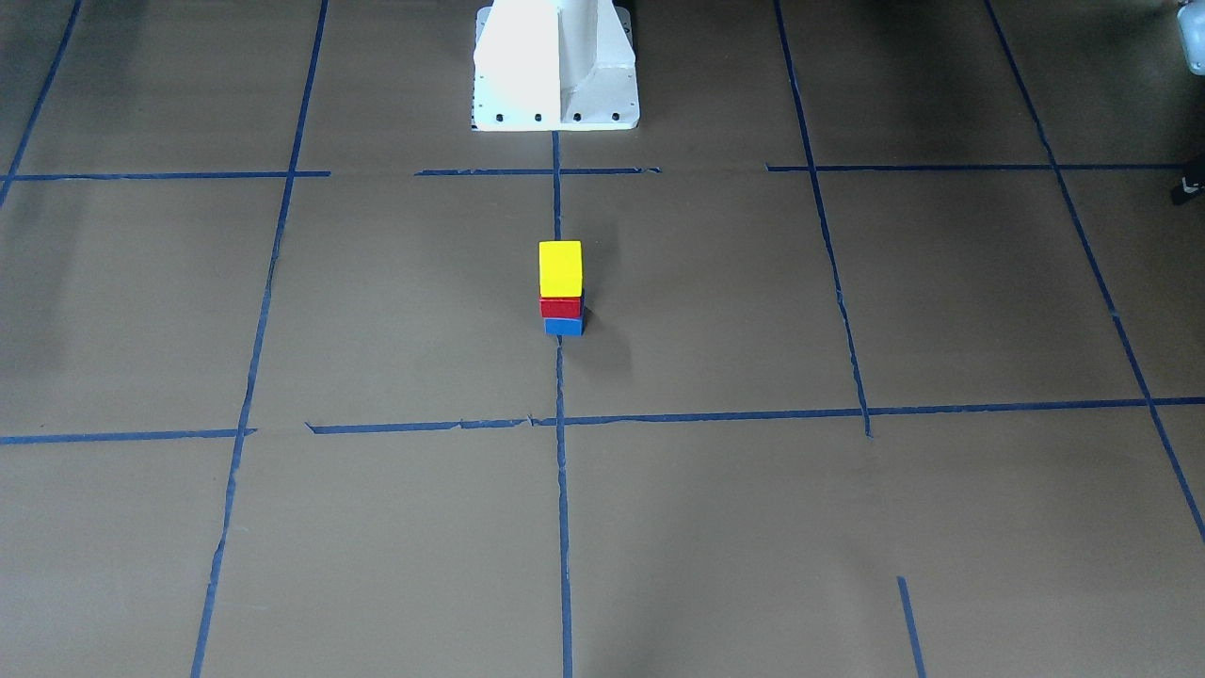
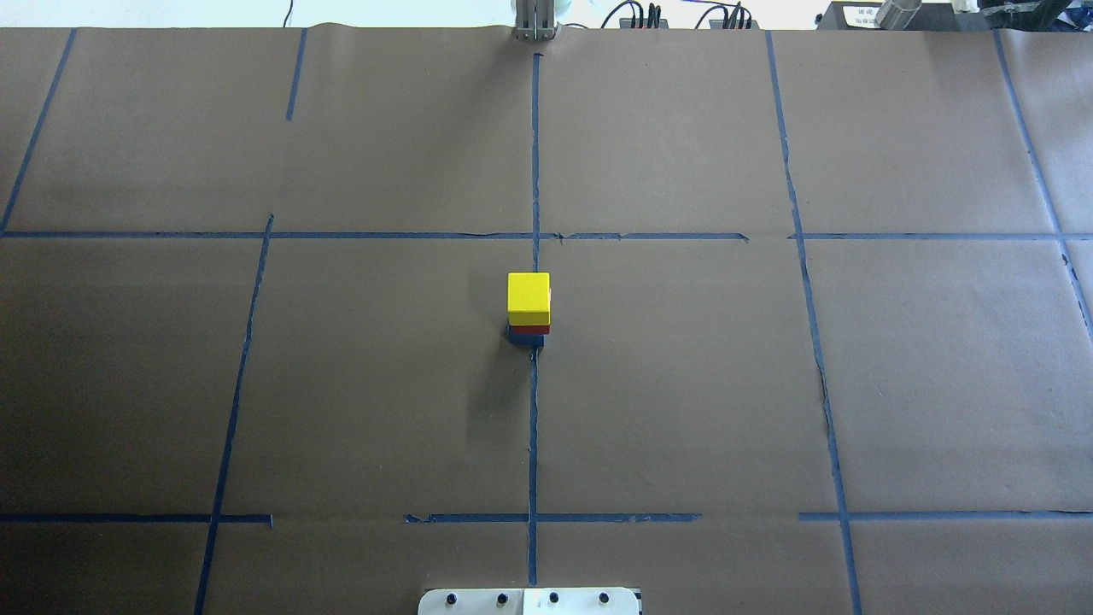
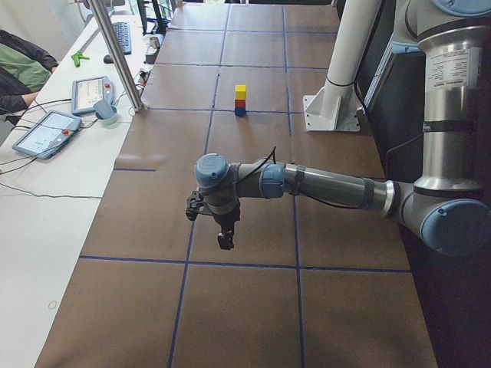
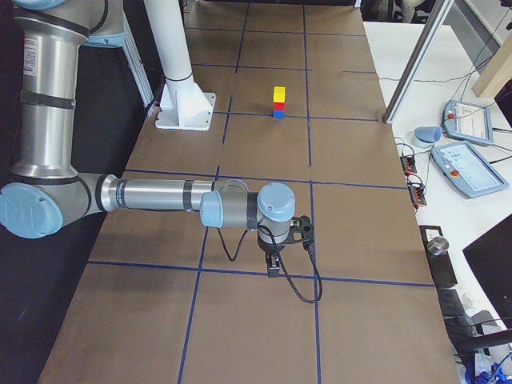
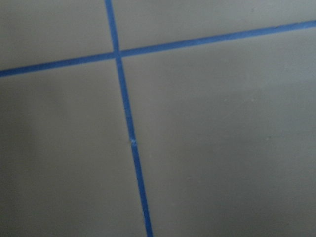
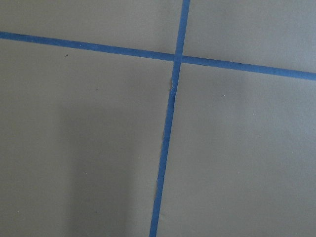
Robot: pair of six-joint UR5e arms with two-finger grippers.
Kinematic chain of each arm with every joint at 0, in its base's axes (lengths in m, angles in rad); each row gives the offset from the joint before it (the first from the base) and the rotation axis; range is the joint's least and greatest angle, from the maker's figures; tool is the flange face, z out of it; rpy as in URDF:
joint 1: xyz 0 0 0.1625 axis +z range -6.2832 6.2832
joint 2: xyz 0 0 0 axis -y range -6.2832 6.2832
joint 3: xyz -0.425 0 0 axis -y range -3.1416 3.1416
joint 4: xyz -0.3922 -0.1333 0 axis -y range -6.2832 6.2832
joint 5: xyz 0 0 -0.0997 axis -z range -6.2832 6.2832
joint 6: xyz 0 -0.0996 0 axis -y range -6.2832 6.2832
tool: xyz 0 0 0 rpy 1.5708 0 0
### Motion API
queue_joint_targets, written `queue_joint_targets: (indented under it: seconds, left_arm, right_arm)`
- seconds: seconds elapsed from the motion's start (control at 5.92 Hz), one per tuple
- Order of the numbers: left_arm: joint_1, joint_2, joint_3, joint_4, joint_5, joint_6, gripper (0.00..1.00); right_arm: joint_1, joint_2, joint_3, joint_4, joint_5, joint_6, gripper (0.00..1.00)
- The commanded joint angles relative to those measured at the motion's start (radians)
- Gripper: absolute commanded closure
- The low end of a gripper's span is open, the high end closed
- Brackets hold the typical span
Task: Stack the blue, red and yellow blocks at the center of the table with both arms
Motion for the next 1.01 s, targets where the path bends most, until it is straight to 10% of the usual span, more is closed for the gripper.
queue_joint_targets:
  seconds: [0.0,0.84]
  left_arm:
    - [-0.014,0.014,0.079,-0.111,0.002,0.088,0.0]
    - [-0.024,0.043,0.073,-0.106,0.022,0.084,0.0]
  right_arm:
    - [0.0,0.0,0.0,0.0,0.002,-0.003,0.0]
    - [0.0,-0.001,0.001,0.0,0.005,0.0,0.0]
